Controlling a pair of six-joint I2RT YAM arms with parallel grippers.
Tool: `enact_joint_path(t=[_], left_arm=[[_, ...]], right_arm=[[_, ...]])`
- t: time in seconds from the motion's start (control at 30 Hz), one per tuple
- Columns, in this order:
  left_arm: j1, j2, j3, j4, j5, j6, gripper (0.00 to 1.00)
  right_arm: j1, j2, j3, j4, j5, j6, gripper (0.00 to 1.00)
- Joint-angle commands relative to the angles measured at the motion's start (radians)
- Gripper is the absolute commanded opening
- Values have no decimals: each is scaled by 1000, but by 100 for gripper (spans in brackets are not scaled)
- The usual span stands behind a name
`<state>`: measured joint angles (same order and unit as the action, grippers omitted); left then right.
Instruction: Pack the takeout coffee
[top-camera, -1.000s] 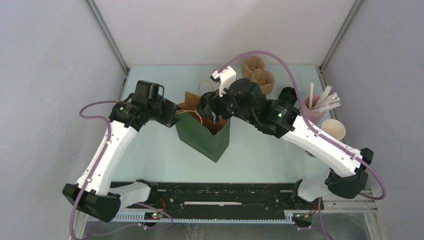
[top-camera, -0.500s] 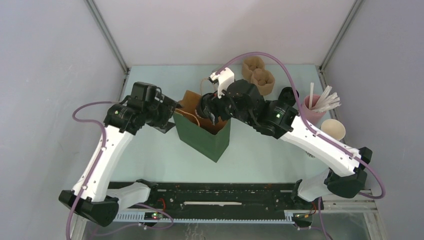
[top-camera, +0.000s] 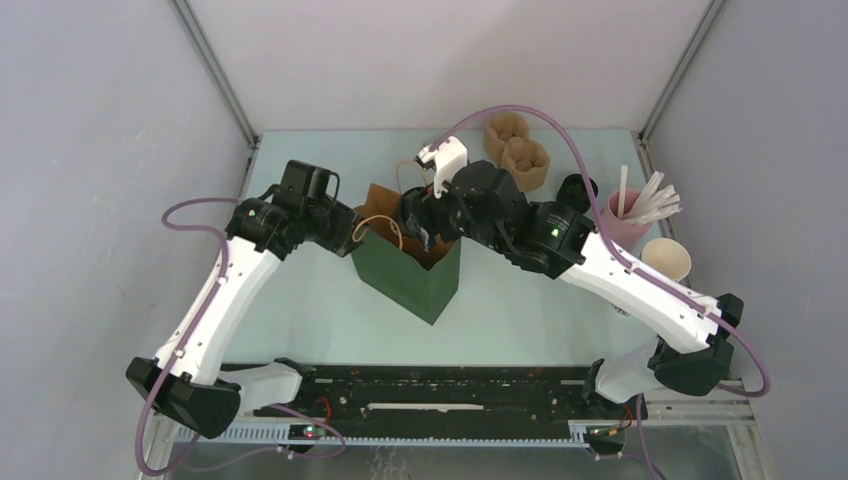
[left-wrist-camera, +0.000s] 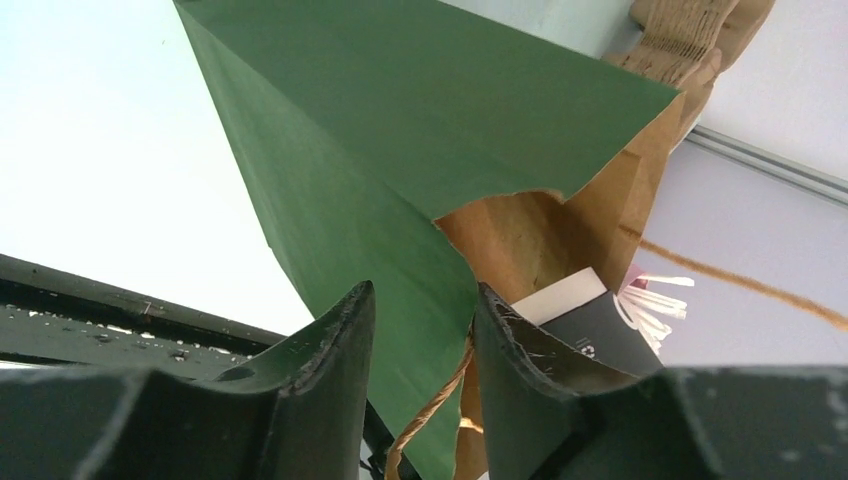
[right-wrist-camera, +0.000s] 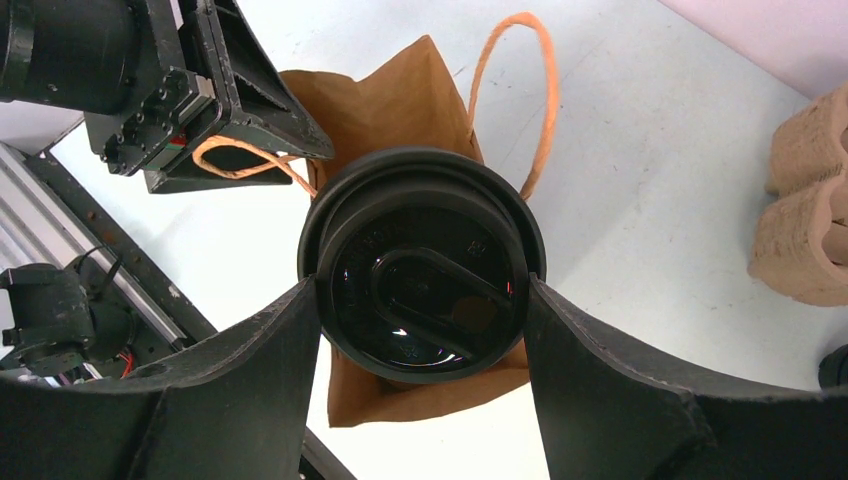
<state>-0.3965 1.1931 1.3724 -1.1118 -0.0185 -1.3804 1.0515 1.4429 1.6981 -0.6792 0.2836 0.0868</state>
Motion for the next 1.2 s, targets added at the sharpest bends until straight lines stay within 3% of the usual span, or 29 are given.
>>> enact_joint_path(t=[0.0, 0.2, 0.43, 0.63, 0.73, 0.97, 1.17], left_arm=[[-5, -19, -1, 1, -55, -4, 40], [-4, -51, 3, 18, -104, 43, 29], [-4, -84, -29, 134, -69, 164, 17], [-4, -233, -189, 422, 4, 274, 9], [-4, -307, -272, 526, 44, 308, 0], [-5, -397, -415, 698, 146, 377, 0], [-11, -378, -442, 753, 251, 498, 0]], right_arm=[[16, -7, 22, 4, 18, -5, 52], [20, -19, 7, 11, 25, -3, 52], [31, -31, -6, 17, 35, 9, 52], [45, -35, -5, 18, 37, 21, 52], [49, -28, 14, 3, 43, 19, 52], [72, -13, 33, -18, 92, -15, 52], [96, -3, 9, 20, 167, -14, 46]])
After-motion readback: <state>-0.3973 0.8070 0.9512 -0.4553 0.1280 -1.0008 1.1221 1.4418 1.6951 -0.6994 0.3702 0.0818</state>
